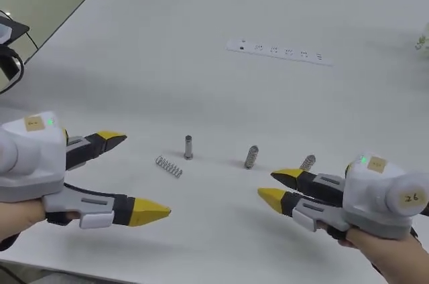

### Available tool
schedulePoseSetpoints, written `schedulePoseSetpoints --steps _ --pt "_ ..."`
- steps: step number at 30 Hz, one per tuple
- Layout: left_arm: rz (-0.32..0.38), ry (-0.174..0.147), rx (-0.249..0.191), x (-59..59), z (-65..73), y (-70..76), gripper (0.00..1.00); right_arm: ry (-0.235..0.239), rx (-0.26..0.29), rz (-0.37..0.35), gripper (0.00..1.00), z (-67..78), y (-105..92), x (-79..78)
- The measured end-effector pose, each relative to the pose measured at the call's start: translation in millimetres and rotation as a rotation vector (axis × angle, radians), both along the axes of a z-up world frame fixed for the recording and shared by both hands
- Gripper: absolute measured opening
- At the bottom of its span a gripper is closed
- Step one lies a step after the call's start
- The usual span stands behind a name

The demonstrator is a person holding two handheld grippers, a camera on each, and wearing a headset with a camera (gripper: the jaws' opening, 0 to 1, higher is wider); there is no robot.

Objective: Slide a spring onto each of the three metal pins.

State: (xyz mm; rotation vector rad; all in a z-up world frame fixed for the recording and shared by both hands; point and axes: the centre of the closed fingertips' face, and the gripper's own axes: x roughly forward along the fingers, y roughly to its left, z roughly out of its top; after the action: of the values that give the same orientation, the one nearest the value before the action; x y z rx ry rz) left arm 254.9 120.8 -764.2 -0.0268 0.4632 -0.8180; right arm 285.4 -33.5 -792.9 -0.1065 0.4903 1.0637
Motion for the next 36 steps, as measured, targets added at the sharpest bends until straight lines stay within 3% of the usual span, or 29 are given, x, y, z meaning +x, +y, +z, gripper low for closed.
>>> schedulePoseSetpoints --steps 21,27,29,36 --pt "0.013 0.001 0.0 -0.1 -0.9 8.7 0.97 -0.031 0.007 0.163 0.2 6.5 97.1 -3.5" --pt "0.013 0.002 -0.001 -0.1 -0.6 10.5 0.97 -0.019 -0.016 0.188 0.19 -5.3 114.1 -4.8" --pt "0.012 0.011 -0.002 -1.6 -1.9 11.1 0.96 -0.009 -0.046 0.186 0.17 -12.6 117.2 -4.0" --pt "0.014 0.015 -0.002 -4.7 -5.1 12.7 0.97 0.001 -0.058 0.208 0.17 -22.1 133.2 -4.2"
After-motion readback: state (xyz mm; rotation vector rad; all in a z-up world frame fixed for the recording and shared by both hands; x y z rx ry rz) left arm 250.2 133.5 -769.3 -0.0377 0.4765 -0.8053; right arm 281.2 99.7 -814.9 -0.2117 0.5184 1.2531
